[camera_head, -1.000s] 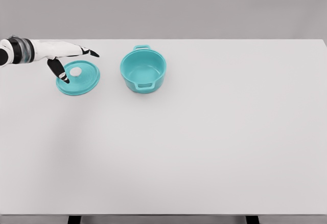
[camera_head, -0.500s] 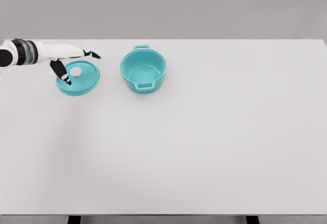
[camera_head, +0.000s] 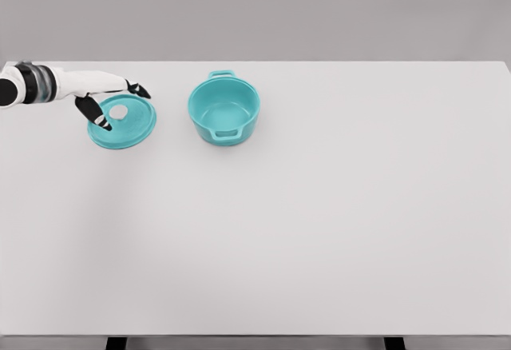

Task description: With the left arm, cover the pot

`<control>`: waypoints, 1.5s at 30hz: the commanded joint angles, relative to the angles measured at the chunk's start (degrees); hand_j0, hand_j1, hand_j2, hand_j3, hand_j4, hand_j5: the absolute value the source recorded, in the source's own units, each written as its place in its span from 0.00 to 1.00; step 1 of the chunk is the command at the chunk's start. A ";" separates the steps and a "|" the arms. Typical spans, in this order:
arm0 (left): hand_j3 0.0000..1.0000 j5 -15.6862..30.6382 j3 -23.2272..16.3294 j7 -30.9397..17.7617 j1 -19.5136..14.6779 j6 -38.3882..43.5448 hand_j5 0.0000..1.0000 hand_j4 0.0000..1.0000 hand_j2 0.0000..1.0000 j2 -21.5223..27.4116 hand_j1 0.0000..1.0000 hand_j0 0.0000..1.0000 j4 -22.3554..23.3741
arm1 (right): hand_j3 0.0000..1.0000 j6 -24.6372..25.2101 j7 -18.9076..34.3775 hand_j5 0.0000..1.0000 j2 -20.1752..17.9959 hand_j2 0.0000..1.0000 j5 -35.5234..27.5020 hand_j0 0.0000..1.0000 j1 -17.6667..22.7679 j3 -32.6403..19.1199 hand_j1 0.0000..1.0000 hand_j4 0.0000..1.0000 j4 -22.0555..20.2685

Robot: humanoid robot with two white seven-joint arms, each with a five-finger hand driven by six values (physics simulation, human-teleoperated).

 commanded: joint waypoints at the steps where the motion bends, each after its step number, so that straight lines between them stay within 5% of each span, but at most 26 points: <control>1: 0.88 0.26 0.12 0.02 0.00 0.19 0.88 0.88 0.88 -0.05 0.88 0.88 0.15 | 1.00 -0.02 0.02 1.00 0.00 1.00 0.03 1.00 0.00 -0.01 1.00 1.00 -0.01; 11: 0.64 0.53 0.21 0.02 0.62 1.77 0.64 0.64 0.64 -0.23 0.64 0.64 0.85 | 1.00 -0.02 0.02 1.00 0.00 1.00 0.03 1.00 0.00 -0.01 1.00 1.00 -0.01; 23: 0.51 0.61 0.38 0.02 0.79 1.86 0.51 0.51 0.51 0.03 0.51 0.51 0.85 | 1.00 -0.02 0.02 1.00 0.00 1.00 0.03 1.00 0.00 -0.01 1.00 1.00 -0.01; 45: 0.52 4.39 -0.32 0.02 -2.29 1.15 0.52 0.52 0.52 4.43 0.52 0.52 -13.56 | 1.00 -0.02 0.02 1.00 0.00 1.00 0.03 1.00 0.00 -0.01 1.00 1.00 -0.01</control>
